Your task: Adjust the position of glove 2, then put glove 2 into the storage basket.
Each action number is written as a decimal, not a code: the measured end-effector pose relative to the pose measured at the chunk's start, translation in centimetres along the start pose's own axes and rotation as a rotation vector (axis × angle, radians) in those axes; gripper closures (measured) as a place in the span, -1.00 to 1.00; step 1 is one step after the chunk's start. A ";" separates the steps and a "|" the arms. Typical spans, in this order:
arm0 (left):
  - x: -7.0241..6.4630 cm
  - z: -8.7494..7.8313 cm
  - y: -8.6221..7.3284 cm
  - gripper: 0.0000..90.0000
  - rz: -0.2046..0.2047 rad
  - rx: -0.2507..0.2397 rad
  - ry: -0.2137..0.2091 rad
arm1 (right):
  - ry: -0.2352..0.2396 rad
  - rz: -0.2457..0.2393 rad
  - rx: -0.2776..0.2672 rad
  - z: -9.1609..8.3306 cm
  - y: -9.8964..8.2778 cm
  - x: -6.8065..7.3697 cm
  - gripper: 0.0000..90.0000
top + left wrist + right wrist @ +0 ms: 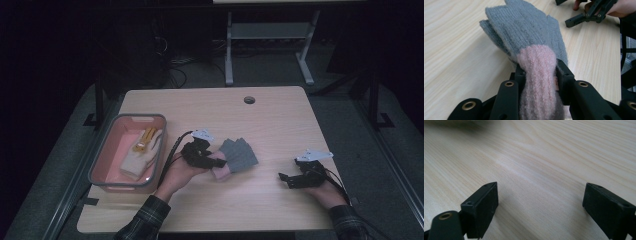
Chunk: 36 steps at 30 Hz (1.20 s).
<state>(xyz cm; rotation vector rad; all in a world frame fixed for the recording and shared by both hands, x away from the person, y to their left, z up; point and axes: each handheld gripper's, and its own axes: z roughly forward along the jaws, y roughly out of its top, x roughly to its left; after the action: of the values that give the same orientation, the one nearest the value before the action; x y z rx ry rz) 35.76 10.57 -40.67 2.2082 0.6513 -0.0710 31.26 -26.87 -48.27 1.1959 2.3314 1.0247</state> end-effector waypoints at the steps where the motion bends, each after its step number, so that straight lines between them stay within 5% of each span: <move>1: 0.0 -0.3 0.0 0.52 0.000 -0.001 0.003 | 0.000 0.000 0.000 0.0 0.0 0.0 -0.72; 24: 3.2 -8.6 -1.5 0.52 -0.113 -0.102 0.113 | 0.001 0.002 0.002 0.2 0.2 0.0 -0.72; 36: 5.2 -13.7 -3.7 0.52 -0.182 -0.156 0.221 | 0.002 0.003 0.001 0.2 0.2 0.0 -0.72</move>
<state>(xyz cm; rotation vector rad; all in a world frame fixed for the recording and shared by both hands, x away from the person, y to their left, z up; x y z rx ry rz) 36.26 24.70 -35.48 2.0185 0.9477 0.1286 31.44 -26.74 -48.25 1.1994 2.3327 1.0254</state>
